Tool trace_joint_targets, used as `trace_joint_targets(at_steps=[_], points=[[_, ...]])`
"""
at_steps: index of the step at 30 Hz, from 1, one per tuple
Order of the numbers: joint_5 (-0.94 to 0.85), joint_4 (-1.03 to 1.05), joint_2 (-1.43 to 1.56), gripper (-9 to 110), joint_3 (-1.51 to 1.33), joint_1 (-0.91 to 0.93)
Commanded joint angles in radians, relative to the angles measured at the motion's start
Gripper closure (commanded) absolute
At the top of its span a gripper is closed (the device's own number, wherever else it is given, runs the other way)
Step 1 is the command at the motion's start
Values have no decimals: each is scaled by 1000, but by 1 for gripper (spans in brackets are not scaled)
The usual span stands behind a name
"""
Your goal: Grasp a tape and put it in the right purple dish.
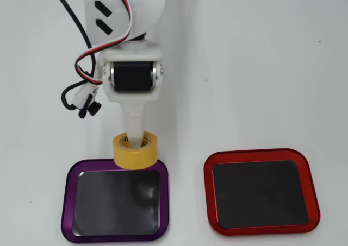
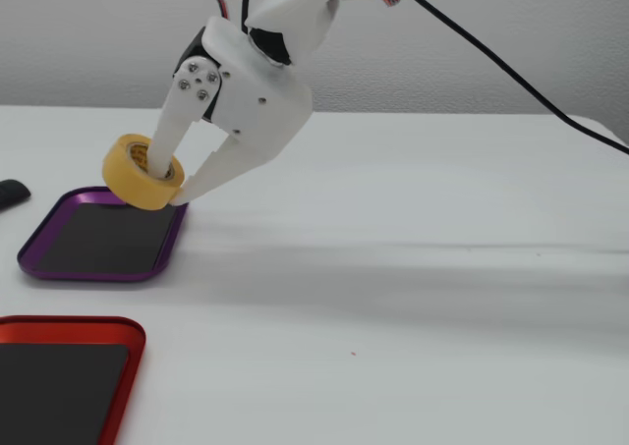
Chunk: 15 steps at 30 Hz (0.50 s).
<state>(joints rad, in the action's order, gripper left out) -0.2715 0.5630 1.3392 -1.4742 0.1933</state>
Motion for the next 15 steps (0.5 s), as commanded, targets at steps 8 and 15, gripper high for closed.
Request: trace_joint_targets(at_steps=[8,15], points=[[-2,48,23,93,46,-2],[2,209,55,90,71,14]])
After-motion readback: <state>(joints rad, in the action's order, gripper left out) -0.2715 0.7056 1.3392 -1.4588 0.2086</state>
